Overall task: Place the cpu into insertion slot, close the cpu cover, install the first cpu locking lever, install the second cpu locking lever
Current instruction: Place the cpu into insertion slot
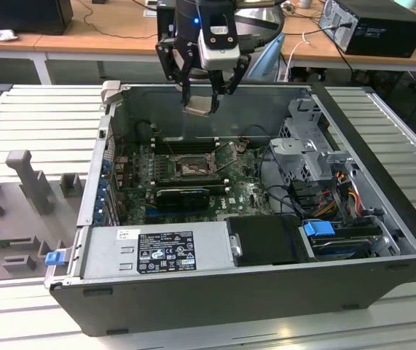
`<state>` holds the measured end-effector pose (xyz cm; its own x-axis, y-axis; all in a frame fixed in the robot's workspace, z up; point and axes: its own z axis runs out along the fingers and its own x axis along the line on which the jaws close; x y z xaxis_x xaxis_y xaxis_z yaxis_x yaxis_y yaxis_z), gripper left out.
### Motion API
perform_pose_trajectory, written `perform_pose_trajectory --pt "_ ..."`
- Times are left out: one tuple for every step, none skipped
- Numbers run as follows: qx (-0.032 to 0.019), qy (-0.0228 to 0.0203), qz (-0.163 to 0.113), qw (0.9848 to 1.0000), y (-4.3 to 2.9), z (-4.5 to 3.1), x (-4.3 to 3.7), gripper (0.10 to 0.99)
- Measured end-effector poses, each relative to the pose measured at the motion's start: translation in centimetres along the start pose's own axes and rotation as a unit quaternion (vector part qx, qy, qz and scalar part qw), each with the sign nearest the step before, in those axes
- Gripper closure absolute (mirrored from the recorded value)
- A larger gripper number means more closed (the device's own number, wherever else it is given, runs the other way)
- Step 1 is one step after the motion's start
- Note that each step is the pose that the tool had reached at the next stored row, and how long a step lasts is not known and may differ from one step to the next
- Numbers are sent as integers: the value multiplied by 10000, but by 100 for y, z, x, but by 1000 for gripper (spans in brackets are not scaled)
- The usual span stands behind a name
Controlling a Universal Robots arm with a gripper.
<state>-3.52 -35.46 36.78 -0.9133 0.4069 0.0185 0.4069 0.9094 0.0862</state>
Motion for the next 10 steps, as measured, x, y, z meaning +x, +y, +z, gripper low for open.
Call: perform_pose_trajectory --pt "-1 -4 50 10000 0 0 0 561" --pt "-2 -9 106 9999 0 0 0 561" --pt "-3 -12 144 9999 0 0 0 561" --pt "-3 -15 173 9998 0 0 0 561" --pt "-4 -18 215 9998 0 1 0 561" --pt "-5 -21 244 9997 0 1 0 561" --pt "-5 -26 298 9996 0 1 0 561" --pt "-6 -28 326 9995 0 1 0 561" --pt "-7 -31 356 9994 0 1 0 561" --pt "-7 -33 388 9992 0 1 0 561"
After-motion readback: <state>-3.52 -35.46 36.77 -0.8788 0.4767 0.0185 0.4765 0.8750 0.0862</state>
